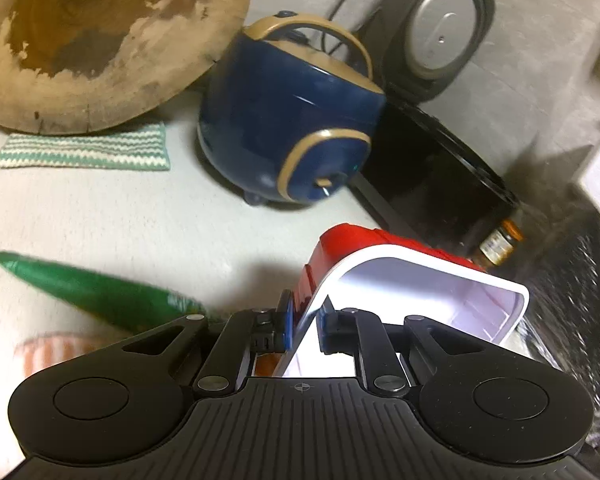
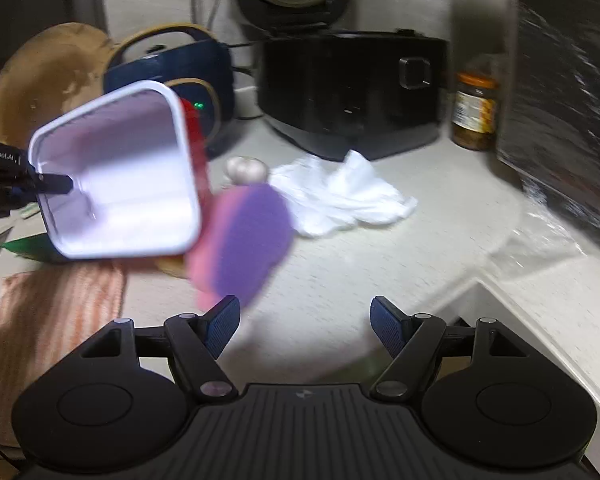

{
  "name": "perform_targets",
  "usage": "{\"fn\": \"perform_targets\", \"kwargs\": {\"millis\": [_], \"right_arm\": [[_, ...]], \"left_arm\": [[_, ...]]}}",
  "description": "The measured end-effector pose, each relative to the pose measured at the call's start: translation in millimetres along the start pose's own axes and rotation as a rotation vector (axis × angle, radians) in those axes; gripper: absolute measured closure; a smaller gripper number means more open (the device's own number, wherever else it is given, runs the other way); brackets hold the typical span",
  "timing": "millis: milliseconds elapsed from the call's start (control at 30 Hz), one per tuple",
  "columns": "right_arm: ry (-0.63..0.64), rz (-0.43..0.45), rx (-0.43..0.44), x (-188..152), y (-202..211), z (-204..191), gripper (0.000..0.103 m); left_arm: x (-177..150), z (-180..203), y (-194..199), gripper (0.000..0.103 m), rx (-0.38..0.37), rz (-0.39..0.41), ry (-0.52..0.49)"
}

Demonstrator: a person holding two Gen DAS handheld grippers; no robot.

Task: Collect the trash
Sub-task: 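Grasp the rim of the white plastic tray with the left tool, then grasp the brown ginger root with the right tool while the left holds the tray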

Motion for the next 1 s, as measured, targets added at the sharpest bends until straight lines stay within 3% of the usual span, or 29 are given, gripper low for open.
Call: {"fn": "perform_targets", "kwargs": {"millis": [200,300,500,733,867,1000], "right_arm": [[0.052,0.047,0.055,18.5,0.0,-14.4,0.030],[0.064,0.062,0.082,33.2,-5.1,-17.6,0.030],[0.061,0.036,0.144,55.2,-24.1,-34.0,0.030],[-0.060,-0.069,0.180,31.9,-38.1,-39.6,0.030],[-0.061,-0.046,0.109,19.3,-25.9,-30.6,0.031],[-0.097,-0.031,0.112,18.2,-11.2,-19.3,0.030]], "left_arm": [[-15.8,0.9,29.6,0.089,-0.005,0.018,-0.002],[-19.3,-9.1,41.1,0.088,0.031,0.030,0.011],[-33.9,-27.2,44.5,0.089,0.069,-0.013,0.024],[-48.5,-48.7,28.1,0.084,0.083,-0.073,0.016],[-57.1,-51.5,12.4,0.083,0.087,-0.121,0.034],[-61.5,-50.5,6.0,0.083,0.066,-0.121,0.024]]}}
Point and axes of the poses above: each gripper's, at about its wrist camera, not at the fingertips, and y roughly against the way its jaws point, z to its right, x to its top, the point moved 4 cm from there along -y, roughly the way its jaws point, and after that the axes turned 4 degrees about -y, right-handed, at the moved point
